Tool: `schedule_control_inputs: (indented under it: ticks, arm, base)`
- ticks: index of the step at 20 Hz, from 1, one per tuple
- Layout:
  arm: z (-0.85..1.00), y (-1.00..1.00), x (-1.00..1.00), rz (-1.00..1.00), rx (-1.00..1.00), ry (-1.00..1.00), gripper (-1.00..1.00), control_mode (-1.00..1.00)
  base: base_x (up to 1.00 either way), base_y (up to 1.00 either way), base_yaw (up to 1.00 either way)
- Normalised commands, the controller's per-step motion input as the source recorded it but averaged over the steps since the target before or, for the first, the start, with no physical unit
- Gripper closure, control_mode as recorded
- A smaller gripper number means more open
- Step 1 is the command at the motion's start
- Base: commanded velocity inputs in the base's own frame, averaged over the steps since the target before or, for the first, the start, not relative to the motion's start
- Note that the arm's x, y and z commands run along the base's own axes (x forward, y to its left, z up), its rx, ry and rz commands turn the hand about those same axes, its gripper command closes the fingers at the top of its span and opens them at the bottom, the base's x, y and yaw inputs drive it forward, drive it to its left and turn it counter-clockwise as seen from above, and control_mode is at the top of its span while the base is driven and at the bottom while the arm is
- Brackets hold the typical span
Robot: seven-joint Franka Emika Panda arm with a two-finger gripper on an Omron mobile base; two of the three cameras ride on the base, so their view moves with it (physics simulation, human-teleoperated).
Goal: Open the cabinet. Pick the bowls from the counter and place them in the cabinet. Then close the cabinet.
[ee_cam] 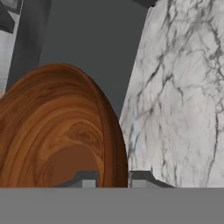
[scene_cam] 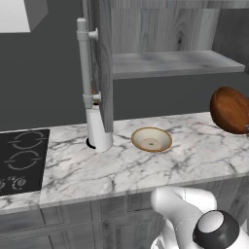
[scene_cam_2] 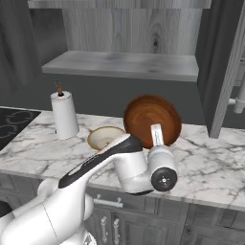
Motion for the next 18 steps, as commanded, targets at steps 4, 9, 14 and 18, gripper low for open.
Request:
schedule_control_inputs:
  ticks: [4,9,14,18]
  arm:
    - [0.48,0.16,-0.04,-0.01,-0.08,0.0,1.0,-1.0]
    - [0.6,0.01,0.05,-0.04,-0.03,0.01,1.0,-1.0]
    - [0.59,0.0,0.15,-0.07,-0.02,0.13,1.0,-1.0]
    - [0.61,0.0,0.1,-0.09,-0.04,0.12,1.0,-1.0]
  base:
    - [0.0,0.0,0.0]
    - [0.0,0.0,0.0]
    - [0.0,0.0,0.0]
    - [0.0,0.0,0.0]
